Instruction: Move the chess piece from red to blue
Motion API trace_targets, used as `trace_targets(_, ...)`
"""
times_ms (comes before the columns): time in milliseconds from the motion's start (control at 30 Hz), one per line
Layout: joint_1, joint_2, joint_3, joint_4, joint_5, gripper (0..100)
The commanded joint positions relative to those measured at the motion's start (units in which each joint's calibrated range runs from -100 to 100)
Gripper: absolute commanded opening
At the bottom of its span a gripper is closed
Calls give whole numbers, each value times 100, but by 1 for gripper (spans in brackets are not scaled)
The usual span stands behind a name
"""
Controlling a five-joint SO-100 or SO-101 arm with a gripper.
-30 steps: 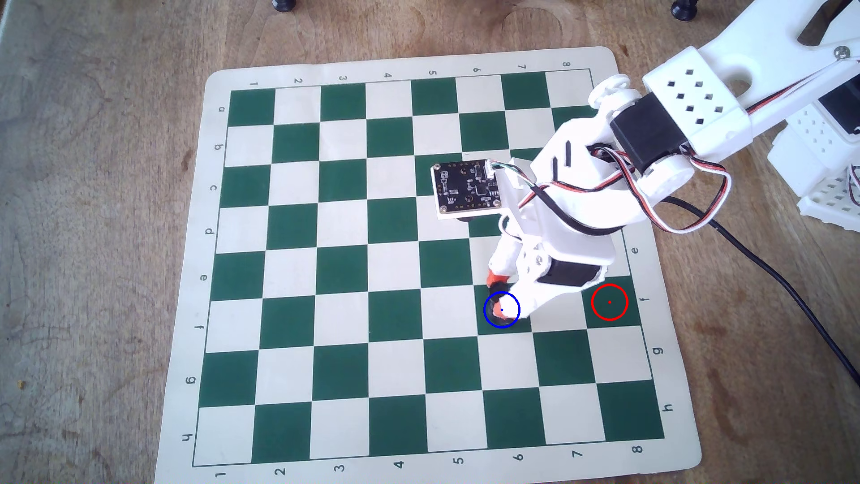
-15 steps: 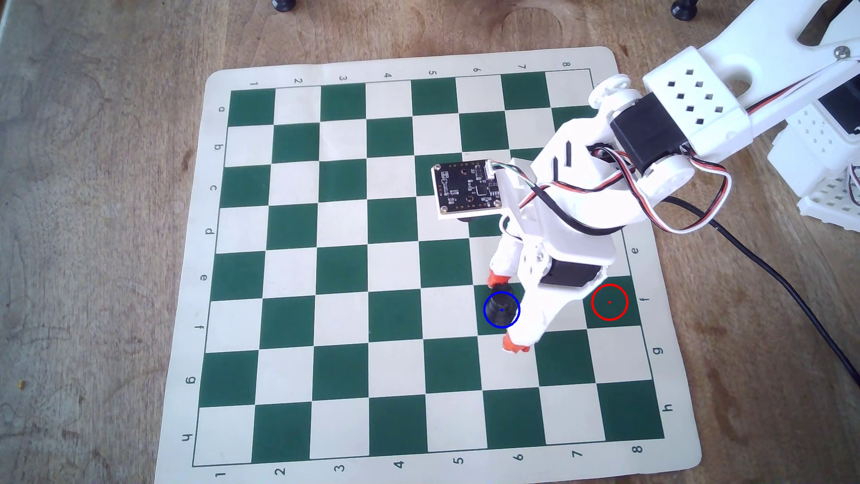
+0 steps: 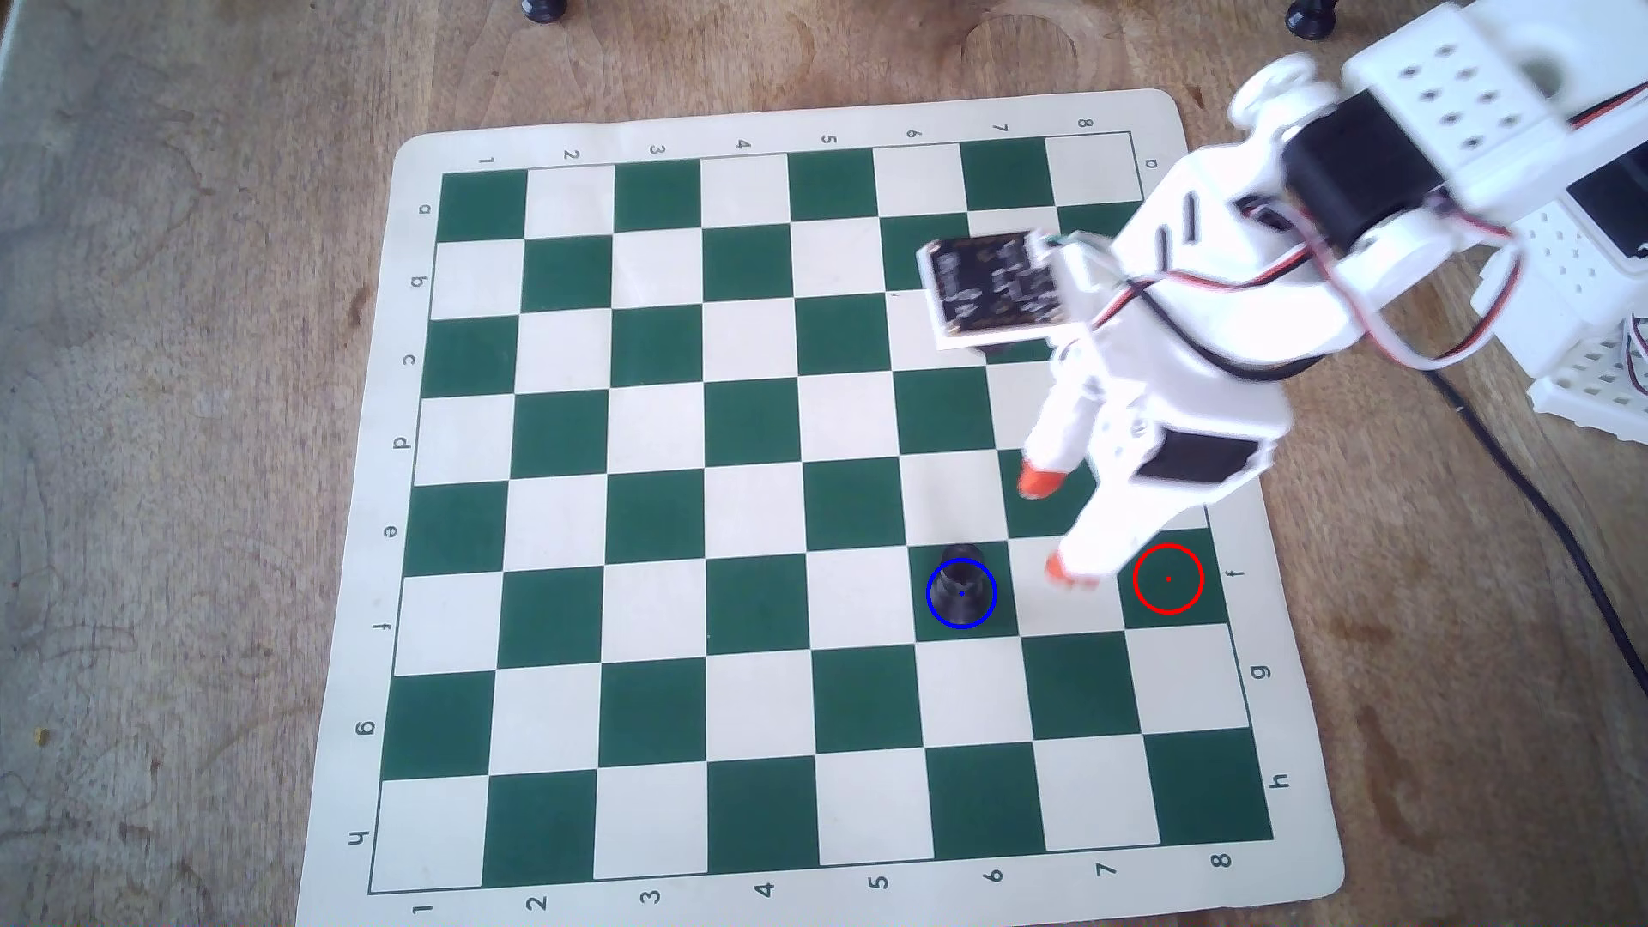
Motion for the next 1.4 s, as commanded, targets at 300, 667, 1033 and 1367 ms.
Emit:
trace_targets(300, 466, -2427, 1430, -4071, 205, 0)
trace_targets(667, 1256, -2333, 2989, -8076, 796, 0)
trace_targets(1033, 975, -4923, 4920, -10926, 1270, 0)
trace_targets(1367, 1382, -6111, 5573, -12851, 1011, 0)
